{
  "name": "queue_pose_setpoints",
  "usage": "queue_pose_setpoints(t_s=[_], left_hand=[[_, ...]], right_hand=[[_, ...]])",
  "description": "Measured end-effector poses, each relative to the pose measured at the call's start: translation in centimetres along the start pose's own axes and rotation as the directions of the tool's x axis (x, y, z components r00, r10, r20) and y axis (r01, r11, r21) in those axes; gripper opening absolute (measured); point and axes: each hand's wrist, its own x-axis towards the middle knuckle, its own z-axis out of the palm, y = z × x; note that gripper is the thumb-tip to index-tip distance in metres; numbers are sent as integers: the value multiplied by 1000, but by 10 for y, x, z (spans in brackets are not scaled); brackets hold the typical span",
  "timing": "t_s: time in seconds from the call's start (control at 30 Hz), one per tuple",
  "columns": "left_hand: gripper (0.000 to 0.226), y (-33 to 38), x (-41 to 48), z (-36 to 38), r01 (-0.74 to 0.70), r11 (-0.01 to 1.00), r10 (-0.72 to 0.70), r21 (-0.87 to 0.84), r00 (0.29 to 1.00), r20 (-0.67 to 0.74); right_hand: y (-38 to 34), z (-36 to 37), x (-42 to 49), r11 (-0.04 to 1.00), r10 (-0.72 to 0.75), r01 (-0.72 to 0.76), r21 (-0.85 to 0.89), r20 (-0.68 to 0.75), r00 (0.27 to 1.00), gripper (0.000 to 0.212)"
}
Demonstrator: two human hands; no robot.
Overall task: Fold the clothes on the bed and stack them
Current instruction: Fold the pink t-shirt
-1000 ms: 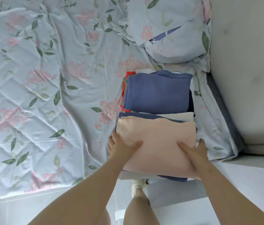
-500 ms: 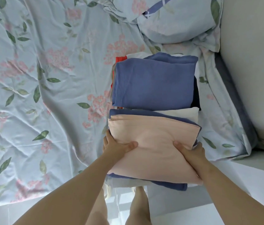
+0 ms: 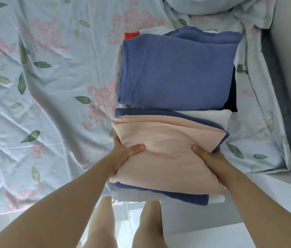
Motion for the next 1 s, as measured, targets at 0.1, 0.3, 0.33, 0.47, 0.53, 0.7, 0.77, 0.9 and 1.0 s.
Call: queue_pose_setpoints(t_s=[0.1,0.3,0.33,0.47,0.53,0.7,0.77,0.9,1.0], left_hand=[[127,0,-1,1,-6,1000,6,-10,1000,6],[121,0,-1,-1,17,1000,-17,-13,1000,16],[123,1,-2,-2,27,1000,-26,-12,999,22],[127,0,-9,-10,92,996,-91,-10,994,67],[125,-2,-11,-13,143,989,-139,-32,984,109],[121,-7,-2,-15,171,984,-162,-50,976,145],[121,-8,1,-14,157,986,-148,-53,979,144],[119,-11,4,-15,125,991,-115,-54,981,155],[116,-8,3,-17,115,992,-105,-45,978,181]], right_hand=[[-2,-2,-1,1000,-17,17,12,29,999,122],[-4,-1,-4,1000,-21,21,2,35,999,117],[-4,0,-5,1000,-14,14,-27,-3,1000,120],[-4,1,-15,999,-21,20,-30,-27,999,113],[-6,-2,-16,999,-34,33,16,39,999,107],[-11,-2,-17,997,-53,46,55,128,990,95],[-13,-2,-17,998,-45,39,49,135,990,87],[-16,-1,-21,997,-60,52,59,142,988,72],[-20,-2,-26,998,-55,50,40,139,989,54]])
